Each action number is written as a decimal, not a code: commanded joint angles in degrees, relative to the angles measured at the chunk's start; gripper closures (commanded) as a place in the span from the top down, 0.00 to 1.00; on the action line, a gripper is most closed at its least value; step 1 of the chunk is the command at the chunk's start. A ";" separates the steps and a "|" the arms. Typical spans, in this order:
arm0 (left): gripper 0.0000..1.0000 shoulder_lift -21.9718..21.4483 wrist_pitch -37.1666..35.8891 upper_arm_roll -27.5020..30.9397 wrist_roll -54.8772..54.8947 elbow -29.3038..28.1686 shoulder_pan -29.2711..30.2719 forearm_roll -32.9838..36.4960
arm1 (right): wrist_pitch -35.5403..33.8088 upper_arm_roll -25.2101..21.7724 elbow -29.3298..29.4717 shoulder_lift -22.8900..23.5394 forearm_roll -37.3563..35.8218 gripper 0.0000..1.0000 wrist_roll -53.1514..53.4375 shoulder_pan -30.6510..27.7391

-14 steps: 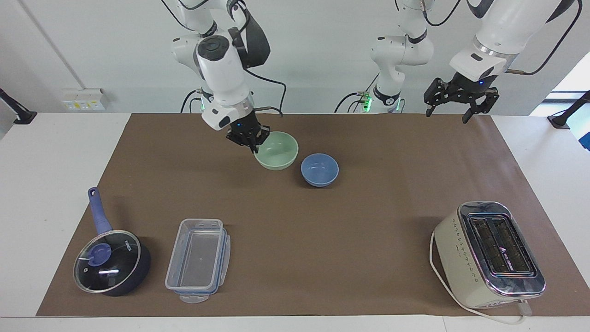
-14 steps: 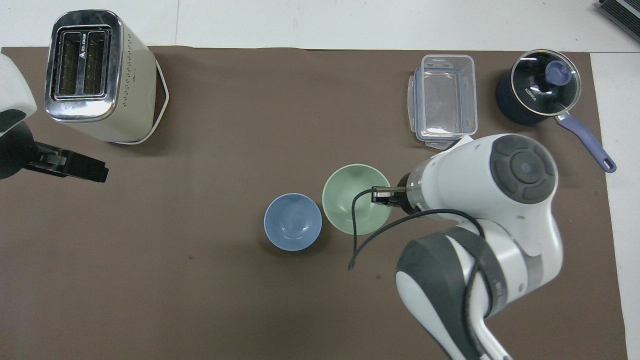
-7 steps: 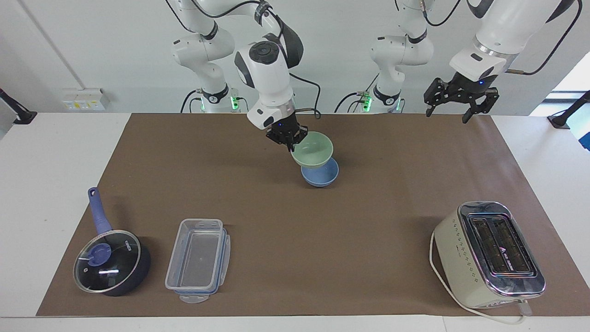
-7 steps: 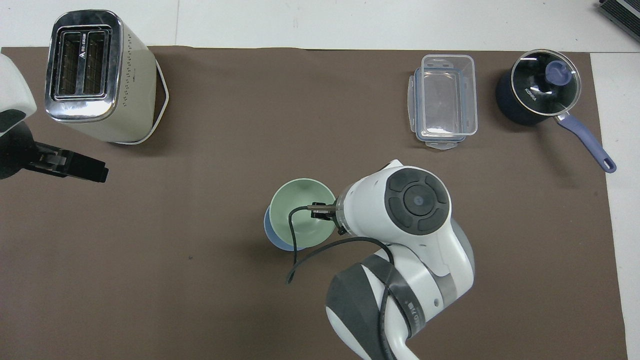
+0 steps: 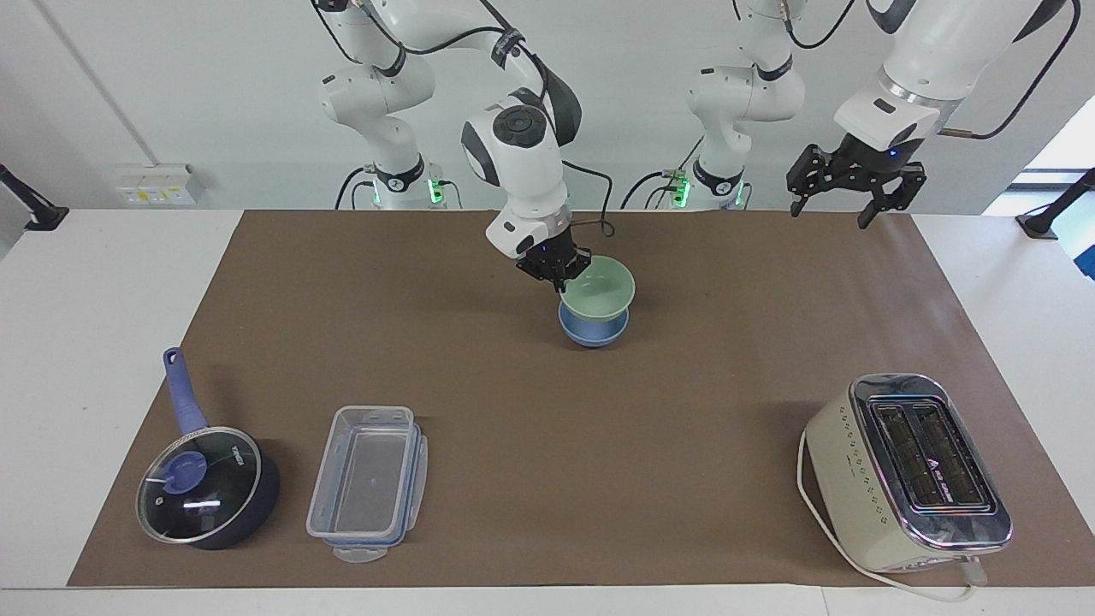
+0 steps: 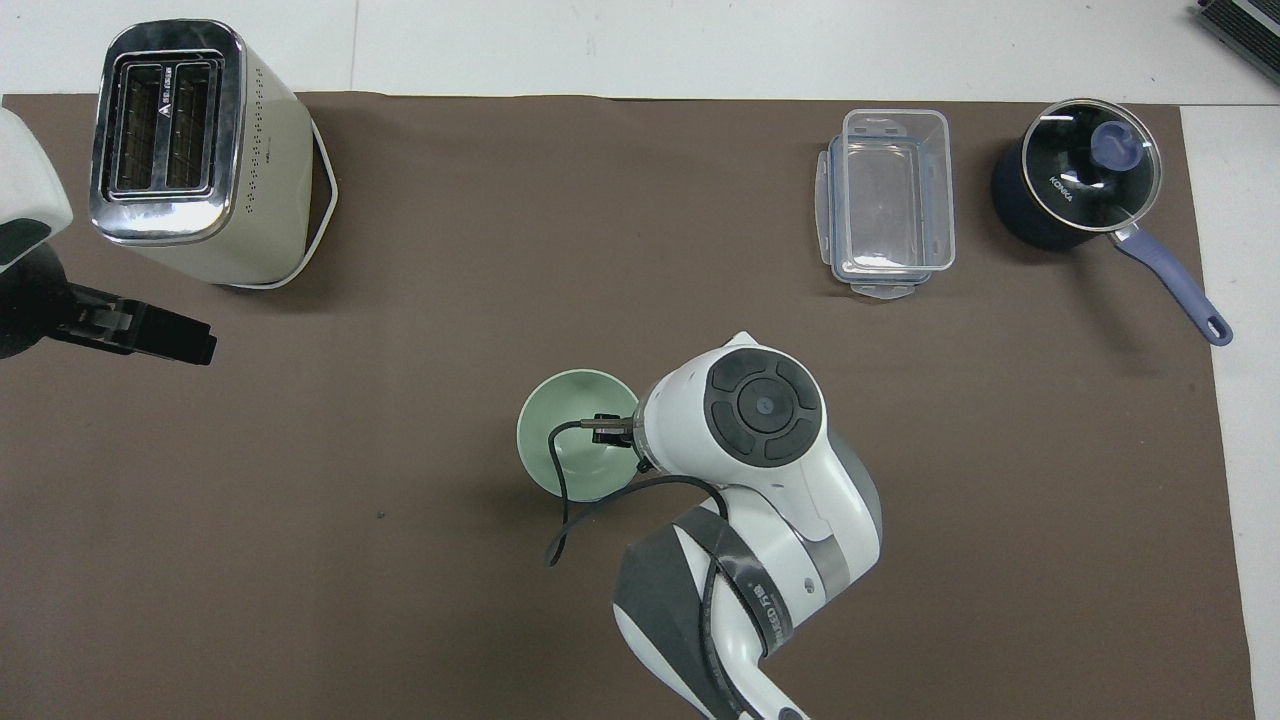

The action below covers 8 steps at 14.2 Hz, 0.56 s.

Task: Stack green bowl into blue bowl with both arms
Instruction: 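Lower the green bowl into the blue bowl with the right gripper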

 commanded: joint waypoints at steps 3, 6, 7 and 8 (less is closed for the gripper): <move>1.00 -1.37 -0.27 -0.31 0.49 -1.43 0.38 1.01 | 3.89 -0.23 -0.04 3.16 -2.03 0.00 0.85 1.09; 1.00 -1.46 -0.27 -0.31 0.49 -1.43 0.38 1.01 | 4.07 -0.23 -0.13 3.52 -2.56 0.00 0.68 1.00; 1.00 -1.46 -0.27 -0.31 0.49 -1.43 0.38 1.01 | 4.16 -0.23 -0.74 3.35 -2.82 0.00 0.59 1.00; 1.00 -1.46 -0.27 -0.49 0.49 -1.43 0.38 1.01 | 4.07 -0.23 -1.01 3.26 -3.00 0.00 0.59 1.00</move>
